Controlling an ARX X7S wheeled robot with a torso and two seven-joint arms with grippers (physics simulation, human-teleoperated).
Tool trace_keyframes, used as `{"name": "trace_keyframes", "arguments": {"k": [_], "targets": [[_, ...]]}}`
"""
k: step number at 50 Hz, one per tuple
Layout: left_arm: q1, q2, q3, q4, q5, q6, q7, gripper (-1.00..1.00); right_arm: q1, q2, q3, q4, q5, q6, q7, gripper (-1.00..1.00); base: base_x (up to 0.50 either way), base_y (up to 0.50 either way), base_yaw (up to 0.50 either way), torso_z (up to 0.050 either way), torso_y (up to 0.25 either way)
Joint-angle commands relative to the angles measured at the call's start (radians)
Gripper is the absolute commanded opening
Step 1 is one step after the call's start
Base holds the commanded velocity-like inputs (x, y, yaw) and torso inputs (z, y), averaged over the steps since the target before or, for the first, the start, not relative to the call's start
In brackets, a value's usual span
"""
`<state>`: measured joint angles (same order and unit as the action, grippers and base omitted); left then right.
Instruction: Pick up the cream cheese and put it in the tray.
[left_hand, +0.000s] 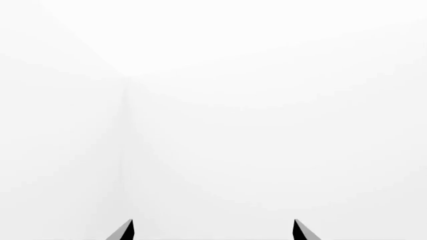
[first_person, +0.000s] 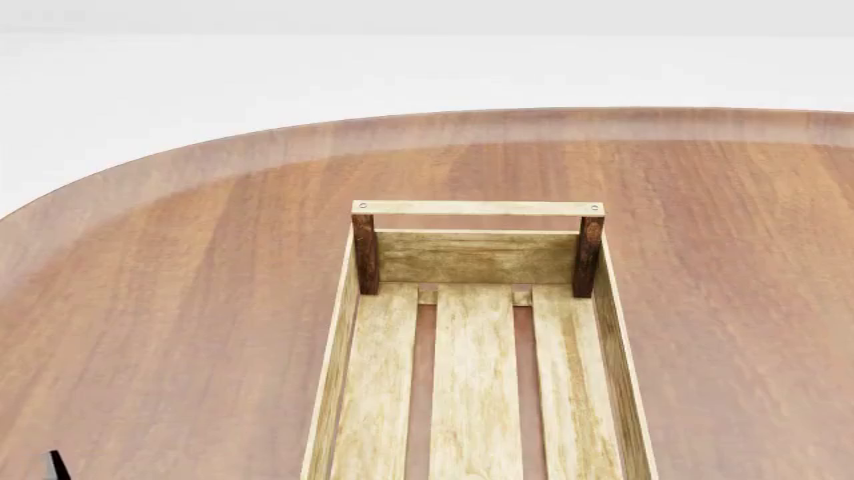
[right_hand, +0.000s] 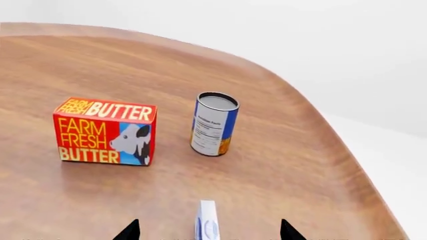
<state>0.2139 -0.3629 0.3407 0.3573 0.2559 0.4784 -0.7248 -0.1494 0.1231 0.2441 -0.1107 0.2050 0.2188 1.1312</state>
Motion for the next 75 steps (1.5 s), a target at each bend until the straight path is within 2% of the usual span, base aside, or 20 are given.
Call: {"name": "trace_keyframes", "arguments": {"k": [1, 38, 75], "targets": [[-0.005, 0.0, 0.004, -0.005, -0.003, -0.006, -0.002, 1.0, 0.011, 0.013, 0.014, 0.044, 0.024, -0.006, -0.003, 1.0, 0.0, 0.0, 0.0, 0.0, 0.0], [-0.003, -0.005, 0.009, 0.022, -0.007, -0.03, -0.008, 1.0, -0.006, 0.073, 0.057, -0.015, 0.069, 0.049, 0.002, 1.0, 0.0, 0.0, 0.0, 0.0, 0.0], [-0.001, -0.015, 0.016, 0.026, -0.004, -0.03, -0.018, 1.0, 0.019, 0.075, 0.096, 0.109, 0.165, -0.013, -0.081, 1.0, 0.0, 0.0, 0.0, 0.0, 0.0]]}}
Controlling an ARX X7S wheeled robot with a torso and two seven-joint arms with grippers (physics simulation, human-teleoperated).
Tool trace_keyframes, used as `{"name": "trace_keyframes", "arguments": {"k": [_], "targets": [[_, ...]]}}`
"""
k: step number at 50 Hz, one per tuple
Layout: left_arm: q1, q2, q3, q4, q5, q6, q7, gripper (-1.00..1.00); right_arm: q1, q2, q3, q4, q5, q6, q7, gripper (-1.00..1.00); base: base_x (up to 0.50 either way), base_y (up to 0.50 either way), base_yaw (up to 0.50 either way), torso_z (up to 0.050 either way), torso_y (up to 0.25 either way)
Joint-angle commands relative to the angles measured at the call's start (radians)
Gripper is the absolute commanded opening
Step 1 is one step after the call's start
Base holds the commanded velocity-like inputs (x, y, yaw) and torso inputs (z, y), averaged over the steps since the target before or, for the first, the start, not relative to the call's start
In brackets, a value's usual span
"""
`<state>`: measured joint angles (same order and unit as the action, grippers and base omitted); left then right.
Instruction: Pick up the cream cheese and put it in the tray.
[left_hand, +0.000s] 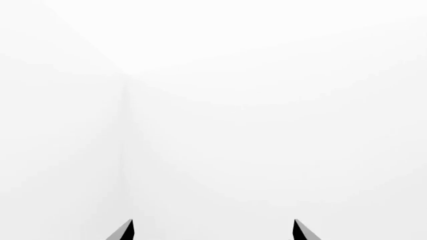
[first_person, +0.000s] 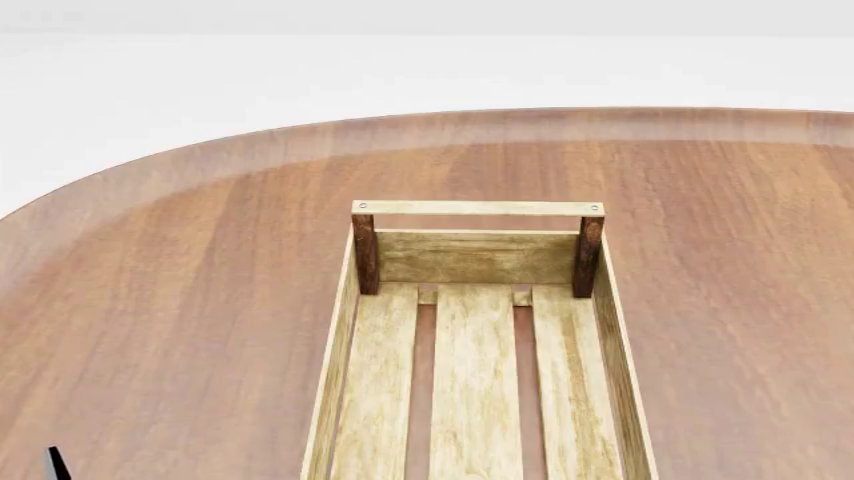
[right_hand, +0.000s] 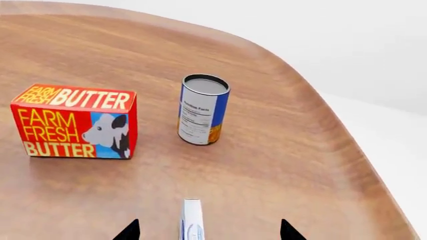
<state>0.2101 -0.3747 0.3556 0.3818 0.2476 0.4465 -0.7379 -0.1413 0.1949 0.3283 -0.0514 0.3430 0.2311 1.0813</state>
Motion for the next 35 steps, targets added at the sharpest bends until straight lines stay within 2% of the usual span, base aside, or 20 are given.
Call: {"name": "trace_keyframes", "arguments": {"k": [1, 35], "targets": [[0.002, -0.003, 0.001, 0.002, 0.002, 0.001, -0.005, 1.0, 0.01, 0.003, 0.013, 0.048, 0.033, -0.022, -0.033, 1.0, 0.0, 0.0, 0.0, 0.0, 0.0], [0.008, -0.013, 0.002, 0.016, 0.005, -0.005, -0.016, 1.0, 0.045, 0.008, 0.015, 0.167, 0.055, -0.075, -0.075, 1.0, 0.0, 0.0, 0.0, 0.0, 0.0]]}}
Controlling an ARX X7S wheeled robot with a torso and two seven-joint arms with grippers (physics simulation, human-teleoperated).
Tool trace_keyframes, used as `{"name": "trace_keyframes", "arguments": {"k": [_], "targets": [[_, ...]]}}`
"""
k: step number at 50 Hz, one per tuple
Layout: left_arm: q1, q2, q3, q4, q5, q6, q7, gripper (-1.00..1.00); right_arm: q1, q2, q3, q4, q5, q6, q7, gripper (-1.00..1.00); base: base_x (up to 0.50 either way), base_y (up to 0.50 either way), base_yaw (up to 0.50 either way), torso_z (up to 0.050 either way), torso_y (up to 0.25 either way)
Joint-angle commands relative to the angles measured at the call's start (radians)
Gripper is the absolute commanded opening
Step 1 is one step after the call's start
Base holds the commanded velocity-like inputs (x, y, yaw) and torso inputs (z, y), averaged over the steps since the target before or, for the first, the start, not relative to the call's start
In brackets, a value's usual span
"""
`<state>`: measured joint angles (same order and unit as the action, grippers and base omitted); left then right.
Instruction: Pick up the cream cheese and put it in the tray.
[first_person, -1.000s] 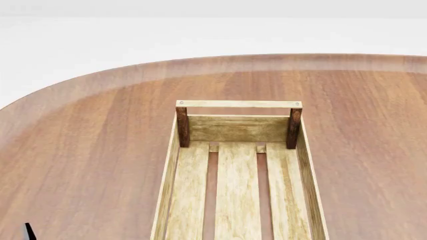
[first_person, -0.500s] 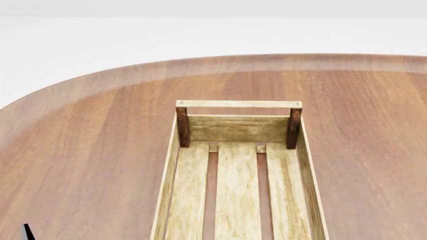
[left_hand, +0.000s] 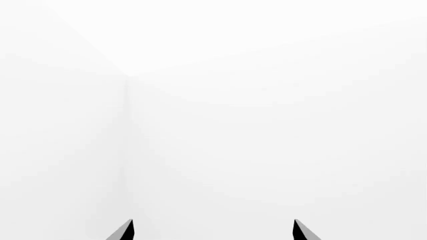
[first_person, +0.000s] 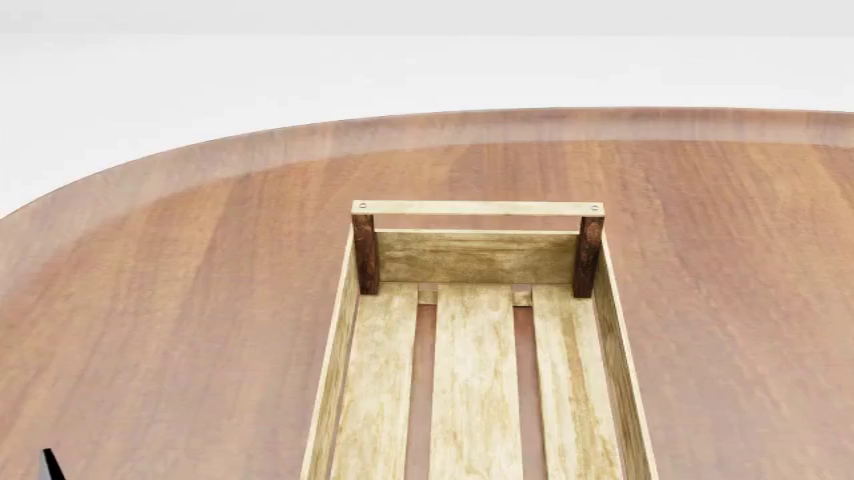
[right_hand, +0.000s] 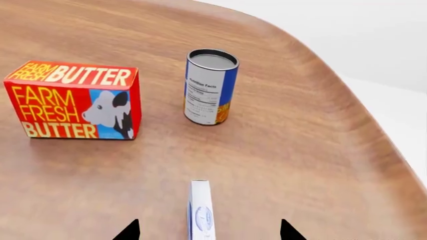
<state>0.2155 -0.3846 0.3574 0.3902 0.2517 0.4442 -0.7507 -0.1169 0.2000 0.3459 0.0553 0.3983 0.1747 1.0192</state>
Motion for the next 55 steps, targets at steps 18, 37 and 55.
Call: {"name": "trace_keyframes", "arguments": {"k": [18, 37, 55], "targets": [[-0.002, -0.006, 0.004, 0.005, 0.001, -0.004, -0.006, 1.0, 0.05, 0.008, -0.003, 0.161, 0.005, -0.053, -0.041, 1.0, 0.0, 0.0, 0.0, 0.0, 0.0], [-0.006, -0.008, 0.013, 0.0, 0.001, -0.009, -0.007, 1.0, 0.071, 0.007, -0.009, 0.233, 0.004, -0.08, -0.055, 1.0, 0.0, 0.0, 0.0, 0.0, 0.0], [-0.006, -0.012, 0.014, 0.001, 0.0, -0.009, -0.012, 1.0, 0.099, 0.008, -0.01, 0.332, -0.003, -0.121, -0.072, 1.0, 0.0, 0.0, 0.0, 0.0, 0.0]]}}
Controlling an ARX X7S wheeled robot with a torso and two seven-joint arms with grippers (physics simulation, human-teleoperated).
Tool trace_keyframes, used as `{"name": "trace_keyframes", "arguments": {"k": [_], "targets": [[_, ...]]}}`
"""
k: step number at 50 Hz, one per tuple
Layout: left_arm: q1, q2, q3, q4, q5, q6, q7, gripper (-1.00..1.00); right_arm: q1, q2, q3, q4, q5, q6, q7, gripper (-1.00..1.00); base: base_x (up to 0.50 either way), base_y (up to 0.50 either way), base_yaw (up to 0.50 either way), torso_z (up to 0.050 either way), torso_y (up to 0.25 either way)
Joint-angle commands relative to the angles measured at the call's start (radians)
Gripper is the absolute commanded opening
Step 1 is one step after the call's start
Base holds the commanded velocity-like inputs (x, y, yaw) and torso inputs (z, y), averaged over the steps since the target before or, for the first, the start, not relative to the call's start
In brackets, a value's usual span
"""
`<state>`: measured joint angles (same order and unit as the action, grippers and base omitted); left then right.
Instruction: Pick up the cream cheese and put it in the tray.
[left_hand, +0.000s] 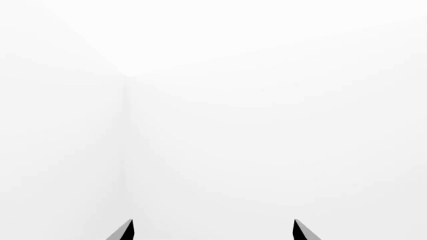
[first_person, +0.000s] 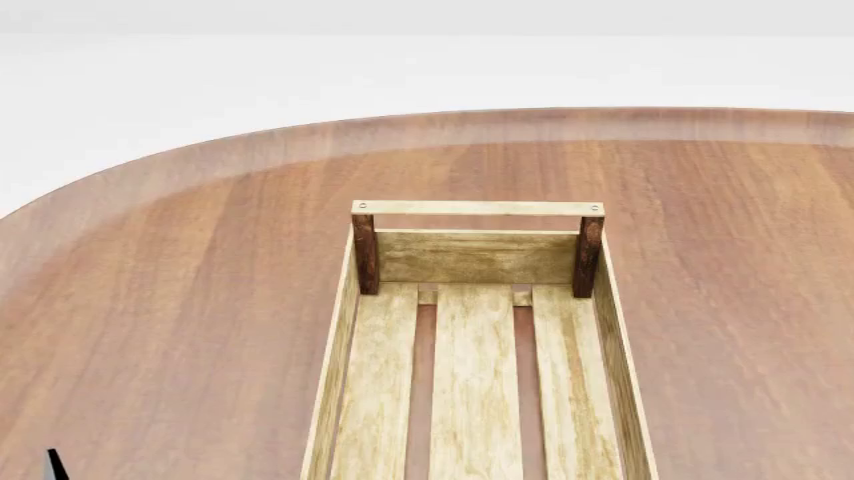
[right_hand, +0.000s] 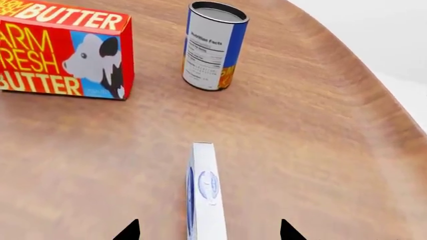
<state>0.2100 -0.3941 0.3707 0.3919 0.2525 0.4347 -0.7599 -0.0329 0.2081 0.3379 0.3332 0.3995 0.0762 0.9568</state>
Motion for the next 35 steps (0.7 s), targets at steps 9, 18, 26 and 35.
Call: {"name": "trace_keyframes", "arguments": {"k": [9, 18, 26, 35], "targets": [[-0.006, -0.003, 0.005, -0.012, -0.002, 0.004, -0.005, 1.0, 0.02, 0.002, 0.001, 0.087, -0.002, -0.036, -0.016, 1.0, 0.0, 0.0, 0.0, 0.0, 0.0], [-0.008, -0.004, 0.007, -0.012, -0.002, 0.003, -0.007, 1.0, 0.051, 0.001, -0.006, 0.169, -0.012, -0.069, -0.031, 1.0, 0.0, 0.0, 0.0, 0.0, 0.0], [-0.007, -0.005, 0.01, -0.012, 0.001, 0.004, -0.01, 1.0, 0.062, 0.001, -0.009, 0.208, -0.015, -0.084, -0.039, 1.0, 0.0, 0.0, 0.0, 0.0, 0.0], [-0.007, -0.007, 0.01, -0.012, 0.001, 0.004, -0.013, 1.0, 0.075, 0.001, -0.016, 0.241, -0.019, -0.097, -0.047, 1.0, 0.0, 0.0, 0.0, 0.0, 0.0]]}}
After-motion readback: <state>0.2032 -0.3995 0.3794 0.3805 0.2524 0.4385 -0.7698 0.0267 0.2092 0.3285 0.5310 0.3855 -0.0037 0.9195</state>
